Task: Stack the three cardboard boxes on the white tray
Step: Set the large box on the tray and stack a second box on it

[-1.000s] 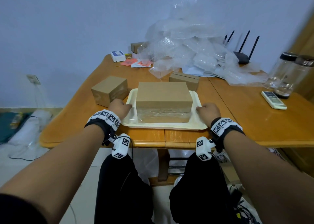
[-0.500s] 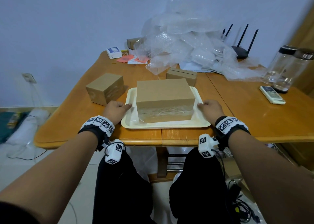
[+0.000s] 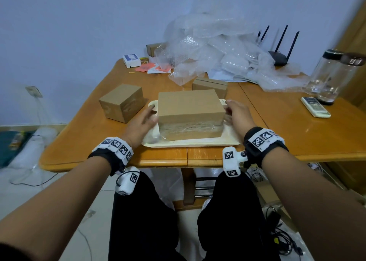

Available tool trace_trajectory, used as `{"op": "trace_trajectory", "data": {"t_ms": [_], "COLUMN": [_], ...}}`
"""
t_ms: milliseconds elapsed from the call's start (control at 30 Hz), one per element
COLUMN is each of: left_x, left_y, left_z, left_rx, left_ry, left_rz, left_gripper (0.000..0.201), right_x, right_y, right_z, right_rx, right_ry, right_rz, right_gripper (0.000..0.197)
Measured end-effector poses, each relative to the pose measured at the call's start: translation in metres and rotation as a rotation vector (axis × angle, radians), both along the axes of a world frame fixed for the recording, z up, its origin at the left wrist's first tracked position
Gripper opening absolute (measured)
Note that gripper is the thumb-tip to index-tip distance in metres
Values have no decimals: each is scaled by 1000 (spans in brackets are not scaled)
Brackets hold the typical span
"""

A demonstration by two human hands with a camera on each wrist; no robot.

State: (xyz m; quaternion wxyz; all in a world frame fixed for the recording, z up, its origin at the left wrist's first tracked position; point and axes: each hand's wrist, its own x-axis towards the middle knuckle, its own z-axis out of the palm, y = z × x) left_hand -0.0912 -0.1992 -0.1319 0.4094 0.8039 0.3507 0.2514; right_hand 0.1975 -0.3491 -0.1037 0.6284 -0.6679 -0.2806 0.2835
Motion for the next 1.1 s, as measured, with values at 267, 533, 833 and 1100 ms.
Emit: {"op": "trace_trajectory", "data": {"t_ms": [267,533,833,1100], "left_x": [7,7,8,7], "left_y": [-8,-4,-4,2], "left_z": [1,1,2,0], "left_rx": [24,-41,-58,-5], "left_ry": [97,105,122,137], "left_rz": [-61,-50,-33,-81], "left_gripper": [77,77,72,77], "right_x": [-15,-17,-16,-17], "right_y": [0,-1,0,0], "right_z": [-4,-7,-8,-8], "right_rx": [-30,-39,-23,-48], "right_ry": [198,110,115,82], "right_rz": [128,142,163,174], "right_gripper": [33,38,35,38]}}
